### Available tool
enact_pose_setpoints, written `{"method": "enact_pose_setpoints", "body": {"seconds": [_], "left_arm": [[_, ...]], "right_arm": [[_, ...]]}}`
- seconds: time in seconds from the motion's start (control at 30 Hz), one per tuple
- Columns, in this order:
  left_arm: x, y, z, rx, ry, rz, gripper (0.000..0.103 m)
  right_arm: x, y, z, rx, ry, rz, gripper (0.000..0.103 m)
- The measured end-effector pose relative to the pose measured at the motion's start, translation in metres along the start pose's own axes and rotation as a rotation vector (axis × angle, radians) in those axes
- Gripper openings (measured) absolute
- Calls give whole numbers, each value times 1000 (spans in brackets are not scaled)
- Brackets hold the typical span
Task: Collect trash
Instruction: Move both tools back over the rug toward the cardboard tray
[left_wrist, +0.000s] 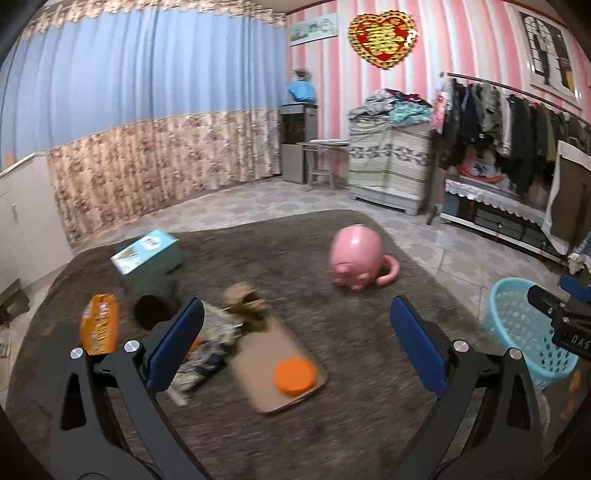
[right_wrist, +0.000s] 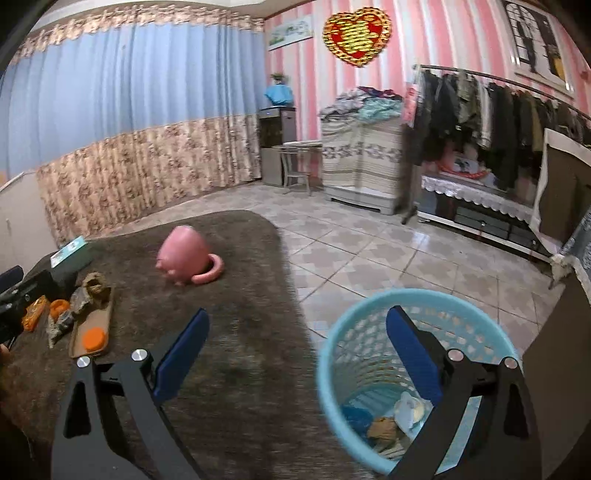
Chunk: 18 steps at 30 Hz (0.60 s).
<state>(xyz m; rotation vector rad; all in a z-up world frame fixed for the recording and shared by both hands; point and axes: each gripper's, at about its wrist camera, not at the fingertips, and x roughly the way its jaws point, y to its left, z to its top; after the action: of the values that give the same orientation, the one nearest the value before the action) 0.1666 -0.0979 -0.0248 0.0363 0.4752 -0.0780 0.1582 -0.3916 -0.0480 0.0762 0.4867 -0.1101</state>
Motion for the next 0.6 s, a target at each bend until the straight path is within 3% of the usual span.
{"method": "enact_pose_setpoints", "body": {"seconds": [0.43,0.6], "left_arm": [[-9,92,-34,-82,54,124,97],[-11,121,-48,-114,76,169,97]], "right_arm": [[7,74,-8,-145,27,94,95],[12,87,-11,-142,45,135,95]]}}
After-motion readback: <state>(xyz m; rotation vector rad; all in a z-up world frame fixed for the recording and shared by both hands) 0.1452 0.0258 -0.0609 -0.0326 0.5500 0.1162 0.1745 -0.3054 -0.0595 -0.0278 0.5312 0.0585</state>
